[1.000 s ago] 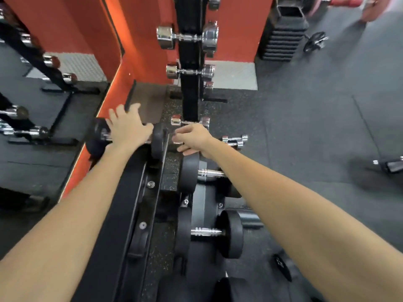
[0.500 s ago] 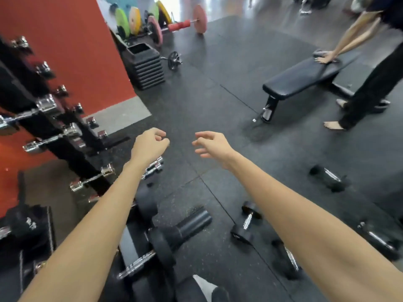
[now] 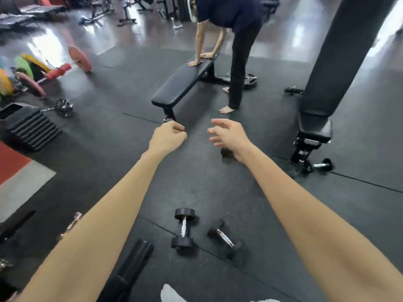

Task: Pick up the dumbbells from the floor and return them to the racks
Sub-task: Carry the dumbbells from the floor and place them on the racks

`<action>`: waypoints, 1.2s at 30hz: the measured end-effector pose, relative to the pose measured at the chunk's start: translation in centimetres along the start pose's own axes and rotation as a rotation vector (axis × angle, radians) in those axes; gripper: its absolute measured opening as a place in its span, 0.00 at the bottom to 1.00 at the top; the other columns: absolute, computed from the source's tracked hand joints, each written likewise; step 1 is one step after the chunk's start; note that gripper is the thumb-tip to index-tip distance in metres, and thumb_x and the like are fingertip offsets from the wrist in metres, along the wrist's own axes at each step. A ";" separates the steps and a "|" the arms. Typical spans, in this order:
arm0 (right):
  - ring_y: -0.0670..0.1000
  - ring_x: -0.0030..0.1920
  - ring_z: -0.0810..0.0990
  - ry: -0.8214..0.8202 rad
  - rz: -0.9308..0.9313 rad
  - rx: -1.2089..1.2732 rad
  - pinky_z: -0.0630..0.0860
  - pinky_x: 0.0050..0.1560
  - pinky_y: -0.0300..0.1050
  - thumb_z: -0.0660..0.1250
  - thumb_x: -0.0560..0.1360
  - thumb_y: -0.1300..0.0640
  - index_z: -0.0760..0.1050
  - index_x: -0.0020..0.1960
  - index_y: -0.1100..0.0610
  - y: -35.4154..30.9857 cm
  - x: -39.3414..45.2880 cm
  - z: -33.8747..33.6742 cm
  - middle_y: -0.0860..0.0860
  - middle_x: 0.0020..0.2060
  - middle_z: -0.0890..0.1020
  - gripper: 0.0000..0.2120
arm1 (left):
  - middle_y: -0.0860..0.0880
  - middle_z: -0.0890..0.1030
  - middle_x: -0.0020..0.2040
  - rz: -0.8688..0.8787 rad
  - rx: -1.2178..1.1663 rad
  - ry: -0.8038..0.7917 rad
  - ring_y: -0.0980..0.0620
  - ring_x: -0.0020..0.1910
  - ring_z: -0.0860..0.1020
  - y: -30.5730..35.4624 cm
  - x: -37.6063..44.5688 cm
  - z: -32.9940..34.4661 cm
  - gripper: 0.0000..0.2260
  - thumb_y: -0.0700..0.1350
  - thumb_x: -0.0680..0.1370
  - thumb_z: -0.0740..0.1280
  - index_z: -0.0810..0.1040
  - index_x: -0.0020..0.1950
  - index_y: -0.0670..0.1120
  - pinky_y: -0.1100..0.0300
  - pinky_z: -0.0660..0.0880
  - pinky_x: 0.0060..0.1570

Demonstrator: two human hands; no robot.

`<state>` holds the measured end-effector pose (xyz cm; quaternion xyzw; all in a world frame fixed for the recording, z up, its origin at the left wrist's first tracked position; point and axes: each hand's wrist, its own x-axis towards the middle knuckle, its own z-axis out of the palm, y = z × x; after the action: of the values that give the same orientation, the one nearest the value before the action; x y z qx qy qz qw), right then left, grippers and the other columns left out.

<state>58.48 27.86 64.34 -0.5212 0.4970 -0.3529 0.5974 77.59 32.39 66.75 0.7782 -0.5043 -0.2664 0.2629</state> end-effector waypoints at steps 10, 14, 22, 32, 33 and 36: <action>0.51 0.46 0.83 0.379 0.036 0.097 0.82 0.49 0.45 0.68 0.80 0.61 0.78 0.69 0.55 1.2 -1.5 -25.9 0.46 0.49 0.84 0.17 | 0.56 0.84 0.54 0.278 0.052 -0.258 0.52 0.60 0.79 20.9 2.2 18.8 0.13 0.46 0.76 0.69 0.82 0.60 0.53 0.51 0.76 0.65; 0.50 0.47 0.83 0.429 0.057 0.120 0.82 0.51 0.45 0.68 0.81 0.61 0.77 0.68 0.53 1.3 -0.9 -30.2 0.45 0.49 0.83 0.17 | 0.55 0.85 0.53 0.320 0.048 -0.316 0.53 0.55 0.81 24.9 4.3 22.9 0.11 0.45 0.75 0.69 0.82 0.56 0.53 0.54 0.78 0.60; 0.51 0.45 0.81 0.707 0.029 0.046 0.79 0.42 0.40 0.69 0.79 0.62 0.78 0.68 0.56 -1.0 0.2 -44.7 0.48 0.50 0.82 0.18 | 0.53 0.85 0.49 0.476 -0.057 -0.492 0.50 0.57 0.83 37.7 9.1 33.7 0.09 0.43 0.76 0.69 0.83 0.54 0.53 0.60 0.76 0.55; 0.51 0.48 0.82 0.786 0.065 0.078 0.82 0.58 0.52 0.70 0.79 0.60 0.78 0.68 0.53 0.8 4.2 -57.3 0.49 0.50 0.83 0.18 | 0.50 0.84 0.46 0.448 -0.175 -0.642 0.51 0.46 0.82 46.6 12.3 45.7 0.08 0.41 0.76 0.70 0.81 0.50 0.54 0.57 0.77 0.52; 0.51 0.48 0.82 0.786 0.071 0.085 0.82 0.59 0.52 0.70 0.79 0.60 0.77 0.69 0.53 1.2 4.8 -58.8 0.49 0.50 0.83 0.18 | 0.51 0.84 0.44 0.433 -0.181 -0.647 0.52 0.44 0.82 47.5 12.6 47.1 0.08 0.41 0.76 0.70 0.81 0.51 0.54 0.57 0.77 0.50; 0.51 0.48 0.83 0.765 0.101 0.083 0.82 0.60 0.52 0.70 0.79 0.59 0.77 0.70 0.53 2.5 6.9 -63.8 0.50 0.52 0.83 0.19 | 0.51 0.84 0.43 0.399 -0.173 -0.681 0.52 0.42 0.81 50.2 13.5 51.8 0.12 0.39 0.76 0.68 0.81 0.59 0.49 0.57 0.77 0.46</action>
<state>-1.33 4.59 62.77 -0.3022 0.6942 -0.5116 0.4063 14.74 -5.04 61.47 0.5075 -0.6793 -0.4941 0.1919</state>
